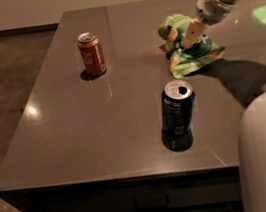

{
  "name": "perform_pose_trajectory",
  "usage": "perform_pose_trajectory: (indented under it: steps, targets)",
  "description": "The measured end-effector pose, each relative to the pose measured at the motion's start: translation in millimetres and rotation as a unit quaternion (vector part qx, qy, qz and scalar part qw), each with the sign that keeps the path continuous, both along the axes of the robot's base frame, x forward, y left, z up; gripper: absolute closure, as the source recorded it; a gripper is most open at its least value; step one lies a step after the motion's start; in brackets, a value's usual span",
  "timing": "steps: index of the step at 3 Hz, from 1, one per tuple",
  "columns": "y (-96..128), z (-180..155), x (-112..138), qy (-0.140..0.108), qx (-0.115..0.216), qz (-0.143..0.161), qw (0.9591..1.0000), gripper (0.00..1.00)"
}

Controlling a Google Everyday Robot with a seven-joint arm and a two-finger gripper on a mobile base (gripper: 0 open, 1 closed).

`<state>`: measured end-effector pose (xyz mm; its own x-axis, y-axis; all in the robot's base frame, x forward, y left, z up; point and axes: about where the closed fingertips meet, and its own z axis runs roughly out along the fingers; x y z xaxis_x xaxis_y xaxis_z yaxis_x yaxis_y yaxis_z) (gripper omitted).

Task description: Move green rice chip bag near coke can

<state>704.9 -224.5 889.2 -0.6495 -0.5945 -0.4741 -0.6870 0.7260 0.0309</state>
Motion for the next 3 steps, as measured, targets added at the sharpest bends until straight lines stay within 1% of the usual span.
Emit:
perform_pose_trajectory:
  steps: [1, 2, 3]
  targets:
    - [42, 8, 3, -0.001, 0.01, 0.051, 0.9987, 1.0]
    - [84, 14, 3, 0.0, 0.017, 0.101, 0.9947, 1.0]
    - [116, 14, 3, 0.005, 0.023, 0.14, 0.9899, 1.0]
